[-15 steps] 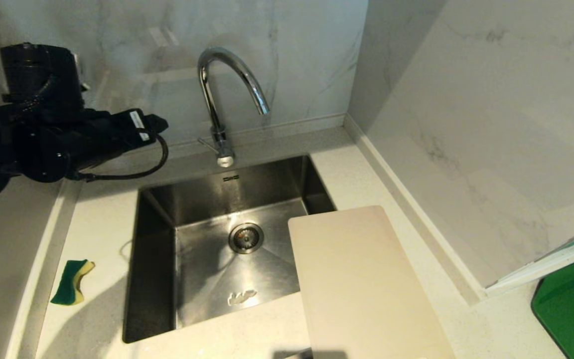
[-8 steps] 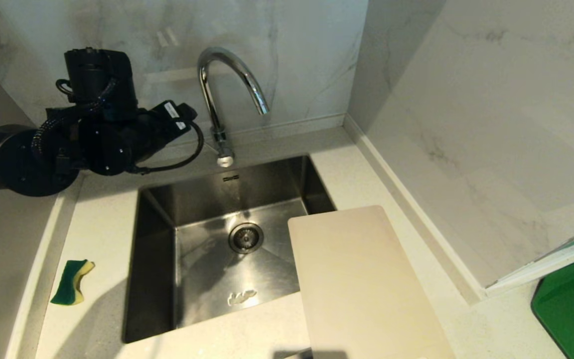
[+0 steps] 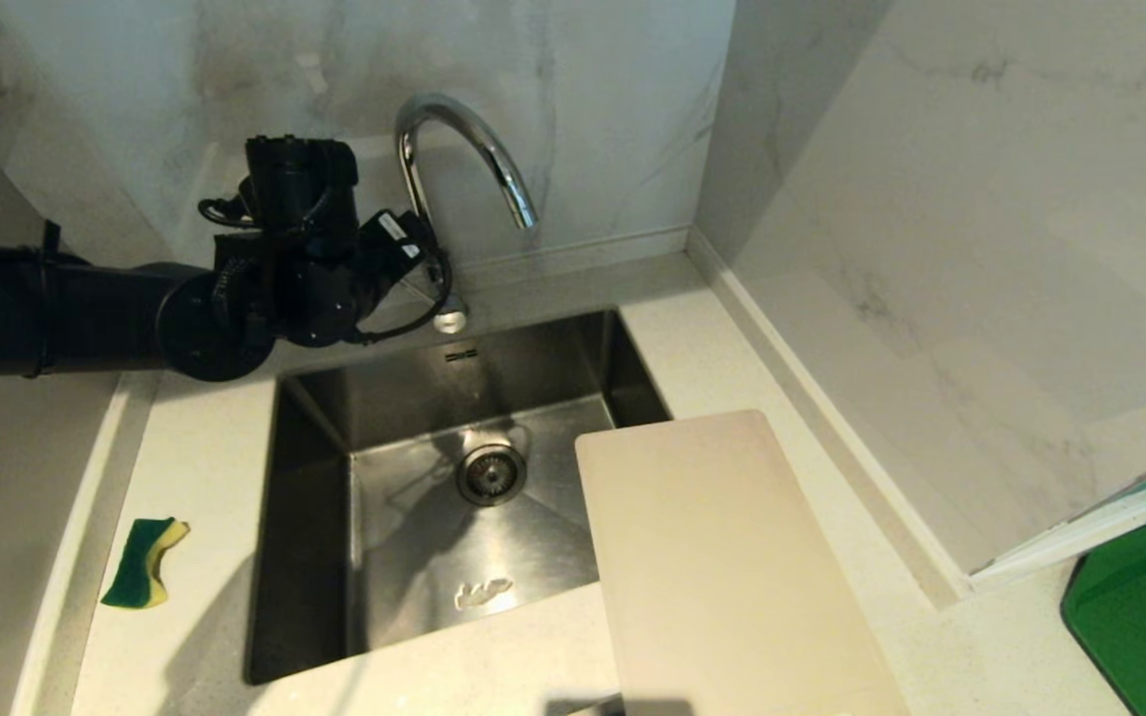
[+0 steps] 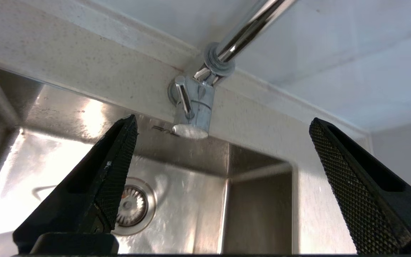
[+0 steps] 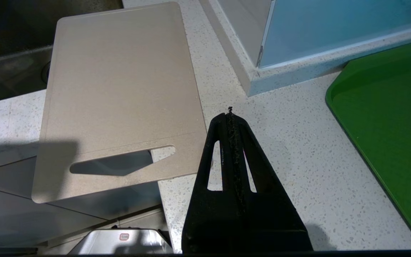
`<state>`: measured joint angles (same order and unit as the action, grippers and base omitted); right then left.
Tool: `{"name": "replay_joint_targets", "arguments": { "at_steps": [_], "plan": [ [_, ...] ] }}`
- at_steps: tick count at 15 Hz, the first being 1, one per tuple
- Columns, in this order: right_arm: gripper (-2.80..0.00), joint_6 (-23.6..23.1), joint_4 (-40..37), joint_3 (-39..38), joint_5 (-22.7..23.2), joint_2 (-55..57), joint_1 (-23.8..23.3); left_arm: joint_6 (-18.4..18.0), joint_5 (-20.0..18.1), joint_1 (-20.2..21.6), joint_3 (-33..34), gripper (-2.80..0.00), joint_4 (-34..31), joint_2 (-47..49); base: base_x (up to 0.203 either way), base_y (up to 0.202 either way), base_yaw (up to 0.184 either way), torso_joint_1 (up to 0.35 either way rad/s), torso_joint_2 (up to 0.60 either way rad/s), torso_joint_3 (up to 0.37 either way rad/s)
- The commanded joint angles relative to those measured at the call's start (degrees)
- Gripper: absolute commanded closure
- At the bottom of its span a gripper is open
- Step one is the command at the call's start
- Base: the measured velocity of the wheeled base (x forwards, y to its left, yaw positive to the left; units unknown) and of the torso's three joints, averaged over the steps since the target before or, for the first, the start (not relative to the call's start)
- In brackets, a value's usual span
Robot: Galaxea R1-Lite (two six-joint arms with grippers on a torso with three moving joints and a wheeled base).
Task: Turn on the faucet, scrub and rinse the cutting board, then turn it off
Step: Turn on the tap
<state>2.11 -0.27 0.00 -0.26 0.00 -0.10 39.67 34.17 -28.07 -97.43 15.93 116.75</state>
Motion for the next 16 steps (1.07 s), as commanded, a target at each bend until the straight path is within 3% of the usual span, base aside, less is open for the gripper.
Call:
{"name": "replay_joint_targets", "arguments": {
  "at_steps": [1,4,11,16],
  "plan": [
    [0.00,0.0,0.0,-0.1,0.0,0.0,0.0,0.6,1.7,0.6,-4.8,-2.80,0.1,4.9,0.000,0.000,0.000,0.000,0.00,0.000],
    [0.00,0.0,0.0,-0.1,0.0,0.0,0.0,0.4,5.5,2.2,-14.1,-2.80,0.1,11.9,0.000,0.000,0.000,0.000,0.00,0.000],
    [0.00,0.0,0.0,-0.1,0.0,0.0,0.0,0.9,6.6,3.1,-14.6,-2.80,3.2,14.5,0.000,0.000,0.000,0.000,0.00,0.000],
    [0.00,0.0,0.0,-0.1,0.0,0.0,0.0,2.9,10.7,2.9,-14.6,-2.80,3.9,16.2,0.000,0.000,0.000,0.000,0.00,0.000]
  ]
}}
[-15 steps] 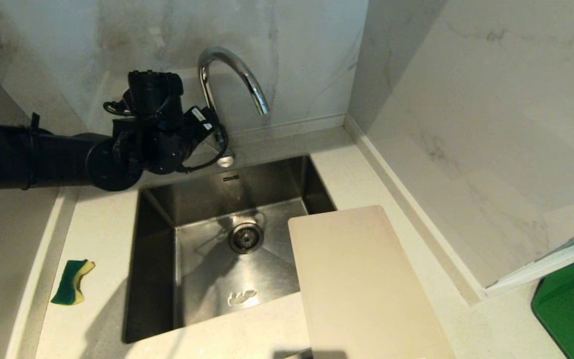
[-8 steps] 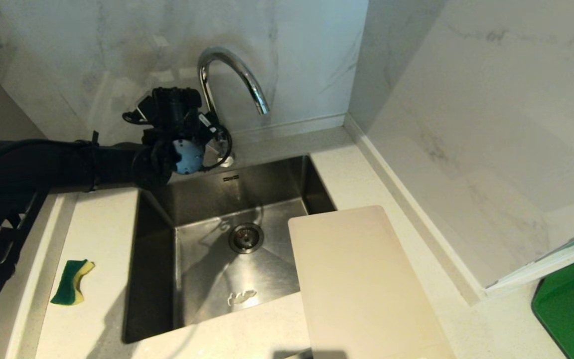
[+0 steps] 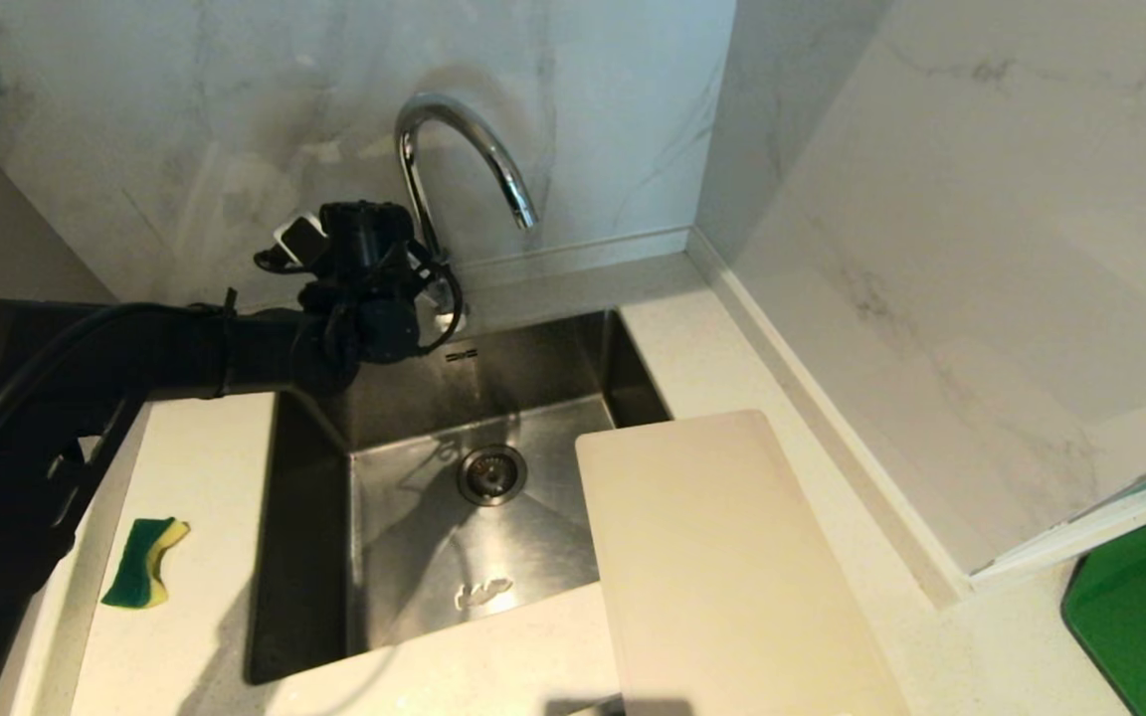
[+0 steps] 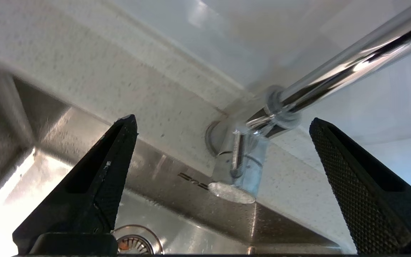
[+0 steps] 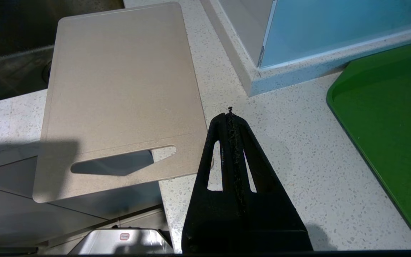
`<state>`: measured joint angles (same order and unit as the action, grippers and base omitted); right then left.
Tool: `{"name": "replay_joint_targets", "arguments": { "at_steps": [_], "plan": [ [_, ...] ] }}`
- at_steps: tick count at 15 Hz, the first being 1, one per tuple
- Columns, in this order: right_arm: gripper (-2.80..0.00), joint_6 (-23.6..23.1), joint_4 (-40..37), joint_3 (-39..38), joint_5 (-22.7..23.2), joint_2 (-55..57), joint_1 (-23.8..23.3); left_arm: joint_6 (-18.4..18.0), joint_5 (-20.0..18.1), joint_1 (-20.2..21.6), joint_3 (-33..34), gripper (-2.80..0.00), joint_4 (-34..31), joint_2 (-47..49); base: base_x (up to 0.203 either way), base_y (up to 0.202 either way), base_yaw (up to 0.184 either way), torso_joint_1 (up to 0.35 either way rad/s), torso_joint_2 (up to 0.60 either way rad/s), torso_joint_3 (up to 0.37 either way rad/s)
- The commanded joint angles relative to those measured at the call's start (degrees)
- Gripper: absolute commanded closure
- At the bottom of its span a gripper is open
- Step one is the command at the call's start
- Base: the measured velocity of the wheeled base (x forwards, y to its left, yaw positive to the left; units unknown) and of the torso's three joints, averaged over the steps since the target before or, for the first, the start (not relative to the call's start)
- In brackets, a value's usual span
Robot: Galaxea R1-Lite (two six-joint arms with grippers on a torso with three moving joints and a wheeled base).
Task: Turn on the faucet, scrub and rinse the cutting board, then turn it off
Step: Turn on the tap
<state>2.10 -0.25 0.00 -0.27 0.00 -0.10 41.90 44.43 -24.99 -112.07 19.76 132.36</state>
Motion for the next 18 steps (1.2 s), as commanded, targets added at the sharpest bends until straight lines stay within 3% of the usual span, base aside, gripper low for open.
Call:
{"name": "replay_joint_targets", "arguments": {
  "at_steps": [1,10,18],
  "plan": [
    [0.00,0.0,0.0,-0.1,0.0,0.0,0.0,1.2,1.3,-0.2,-0.1,-2.80,0.1,0.9,0.000,0.000,0.000,0.000,0.00,0.000],
    [0.00,0.0,0.0,-0.1,0.0,0.0,0.0,3.0,7.4,-1.0,-0.1,-2.80,2.4,3.0,0.000,0.000,0.000,0.000,0.00,0.000],
    [0.00,0.0,0.0,-0.1,0.0,0.0,0.0,1.8,6.8,1.6,-0.2,-2.80,4.8,6.4,0.000,0.000,0.000,0.000,0.00,0.000]
  ]
}}
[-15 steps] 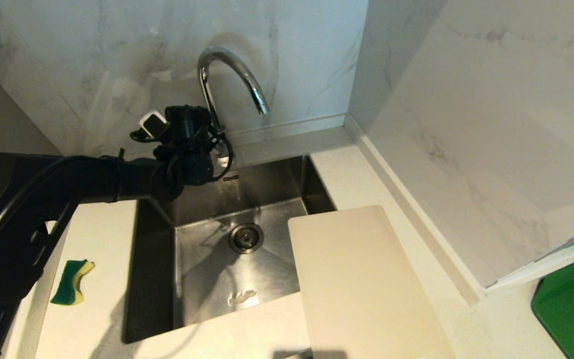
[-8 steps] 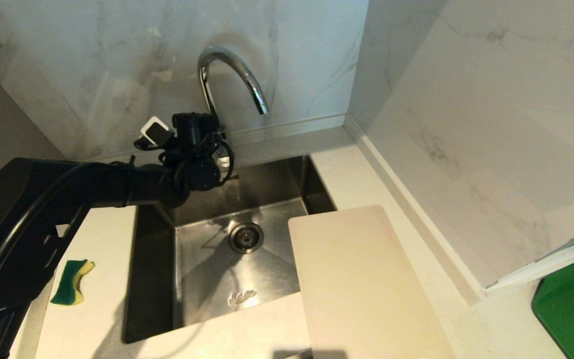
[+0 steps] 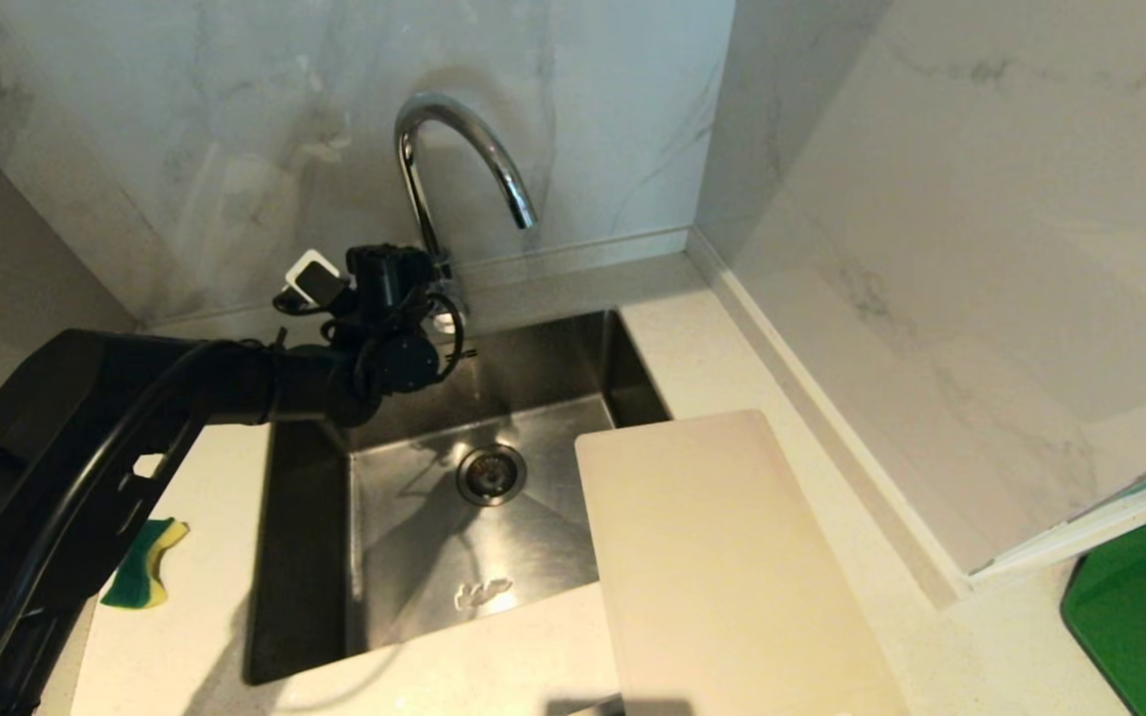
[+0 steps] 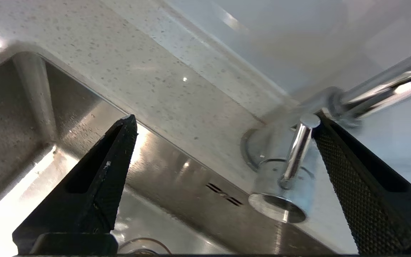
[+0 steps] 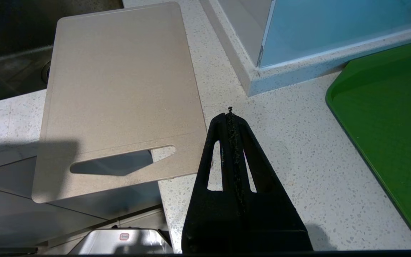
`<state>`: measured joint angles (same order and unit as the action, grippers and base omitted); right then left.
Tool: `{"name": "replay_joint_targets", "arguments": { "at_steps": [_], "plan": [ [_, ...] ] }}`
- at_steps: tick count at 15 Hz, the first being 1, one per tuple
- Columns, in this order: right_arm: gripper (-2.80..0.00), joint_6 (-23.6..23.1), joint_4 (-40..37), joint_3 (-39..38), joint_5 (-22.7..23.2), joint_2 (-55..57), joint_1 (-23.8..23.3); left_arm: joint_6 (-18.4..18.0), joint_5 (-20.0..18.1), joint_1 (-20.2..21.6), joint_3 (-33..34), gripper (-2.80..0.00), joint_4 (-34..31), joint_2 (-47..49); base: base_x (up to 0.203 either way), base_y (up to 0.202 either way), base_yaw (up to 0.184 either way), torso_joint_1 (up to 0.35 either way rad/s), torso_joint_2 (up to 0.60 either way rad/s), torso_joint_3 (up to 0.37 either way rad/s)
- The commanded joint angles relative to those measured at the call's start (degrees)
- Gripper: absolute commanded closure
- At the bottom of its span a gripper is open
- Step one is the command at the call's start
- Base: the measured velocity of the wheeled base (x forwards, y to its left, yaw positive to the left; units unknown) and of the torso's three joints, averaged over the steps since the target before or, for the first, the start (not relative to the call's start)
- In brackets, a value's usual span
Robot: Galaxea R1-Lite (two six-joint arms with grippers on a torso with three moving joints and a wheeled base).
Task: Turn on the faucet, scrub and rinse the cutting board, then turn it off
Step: Turn on the tap
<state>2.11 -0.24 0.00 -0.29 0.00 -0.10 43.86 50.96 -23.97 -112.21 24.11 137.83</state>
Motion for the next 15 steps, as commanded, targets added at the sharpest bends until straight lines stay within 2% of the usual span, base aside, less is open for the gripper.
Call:
{"name": "replay_joint_targets", "arguments": {
  "at_steps": [1,5,12,15],
  "plan": [
    [0.00,0.0,0.0,-0.1,0.0,0.0,0.0,-0.7,0.3,1.1,0.0,-2.80,1.3,1.1,0.000,0.000,0.000,0.000,0.00,0.000],
    [0.00,-0.1,0.0,-0.1,0.0,0.0,0.0,-1.7,0.1,2.7,-0.3,-2.80,1.7,1.3,0.000,0.000,0.000,0.000,0.00,0.000],
    [0.00,0.0,0.0,-0.1,0.0,0.0,0.0,-1.8,-0.1,2.9,-0.3,-2.80,1.8,2.4,0.000,0.000,0.000,0.000,0.00,0.000],
    [0.00,0.0,0.0,-0.1,0.0,0.0,0.0,-1.5,-1.6,3.3,-0.1,-2.80,1.4,2.4,0.000,0.000,0.000,0.000,0.00,0.000]
  ]
}}
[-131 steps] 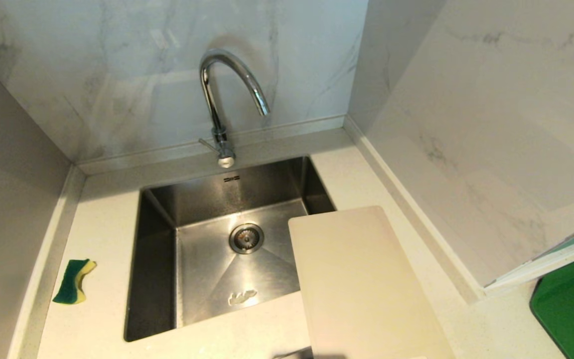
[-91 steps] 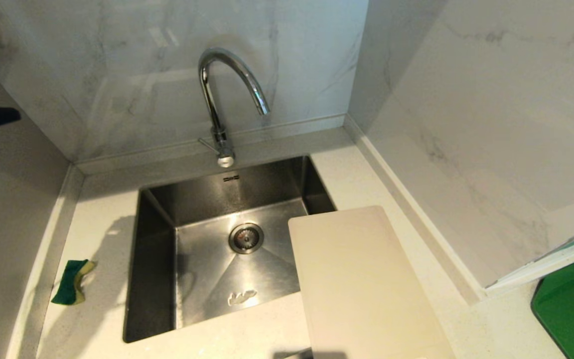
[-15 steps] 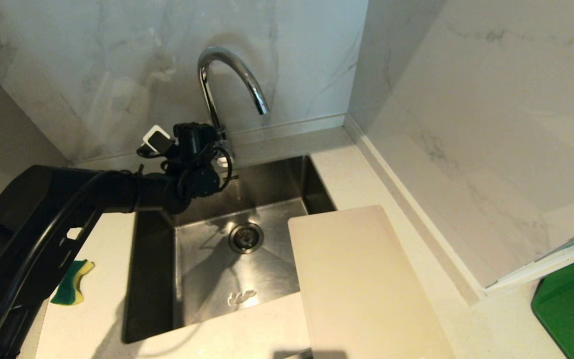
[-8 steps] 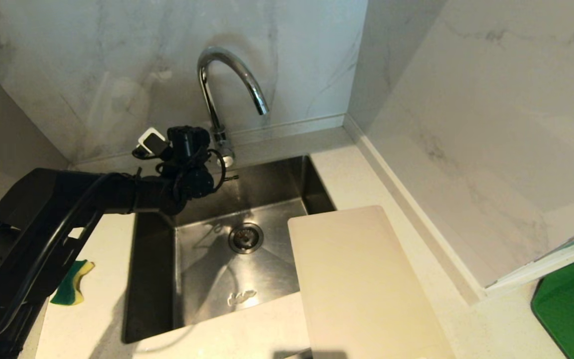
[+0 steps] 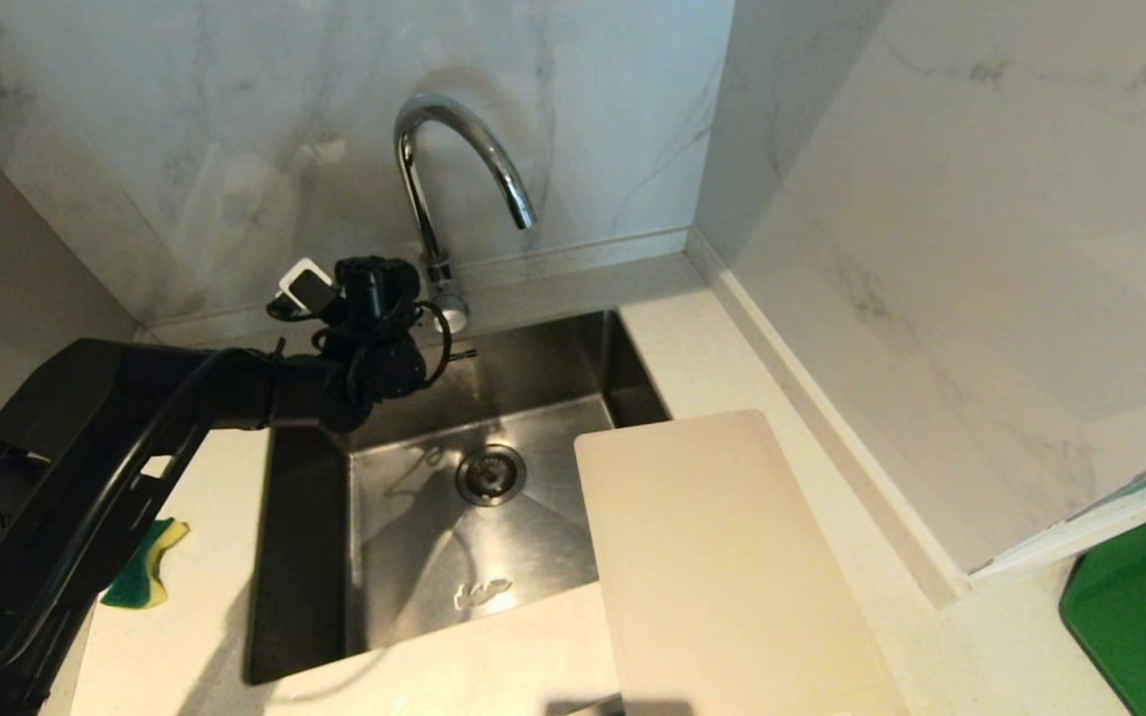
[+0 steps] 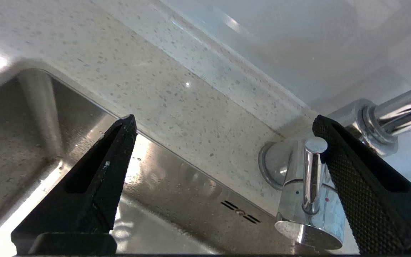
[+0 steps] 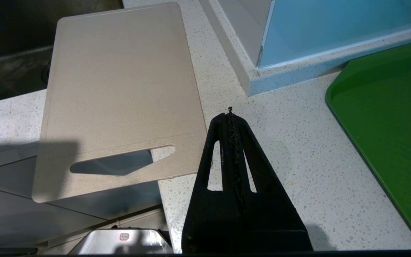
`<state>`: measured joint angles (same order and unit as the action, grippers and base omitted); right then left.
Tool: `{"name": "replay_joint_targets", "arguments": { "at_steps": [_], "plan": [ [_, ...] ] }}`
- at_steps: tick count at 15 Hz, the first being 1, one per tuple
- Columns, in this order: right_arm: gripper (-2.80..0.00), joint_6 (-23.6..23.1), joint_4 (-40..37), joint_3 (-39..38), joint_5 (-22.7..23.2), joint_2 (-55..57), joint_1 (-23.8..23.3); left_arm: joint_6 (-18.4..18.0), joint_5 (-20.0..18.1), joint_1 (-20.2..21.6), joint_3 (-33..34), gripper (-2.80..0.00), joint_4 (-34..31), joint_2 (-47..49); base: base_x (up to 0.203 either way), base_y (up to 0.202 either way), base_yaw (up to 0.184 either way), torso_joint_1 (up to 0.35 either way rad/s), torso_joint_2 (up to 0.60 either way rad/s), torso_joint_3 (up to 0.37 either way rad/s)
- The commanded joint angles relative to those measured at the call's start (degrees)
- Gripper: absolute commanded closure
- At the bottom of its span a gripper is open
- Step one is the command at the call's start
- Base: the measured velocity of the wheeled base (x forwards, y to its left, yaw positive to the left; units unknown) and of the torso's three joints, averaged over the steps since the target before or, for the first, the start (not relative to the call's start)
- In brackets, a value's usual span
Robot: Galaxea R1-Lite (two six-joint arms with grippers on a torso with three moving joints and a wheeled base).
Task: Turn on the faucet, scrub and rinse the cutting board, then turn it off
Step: Turn on the tap
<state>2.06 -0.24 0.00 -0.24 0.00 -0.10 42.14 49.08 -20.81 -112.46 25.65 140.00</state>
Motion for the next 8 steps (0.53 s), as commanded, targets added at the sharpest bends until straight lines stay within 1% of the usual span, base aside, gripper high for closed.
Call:
{"name": "replay_joint_targets", "arguments": {
  "at_steps": [1,8],
  "plan": [
    [0.00,0.0,0.0,-0.1,0.0,0.0,0.0,0.2,0.3,0.2,0.1,-2.80,-0.3,0.2,0.000,0.000,0.000,0.000,0.00,0.000],
    [0.00,0.0,0.0,-0.1,0.0,0.0,0.0,0.3,0.7,-0.8,3.1,-2.80,-0.4,-0.2,0.000,0.000,0.000,0.000,0.00,0.000]
  ]
}}
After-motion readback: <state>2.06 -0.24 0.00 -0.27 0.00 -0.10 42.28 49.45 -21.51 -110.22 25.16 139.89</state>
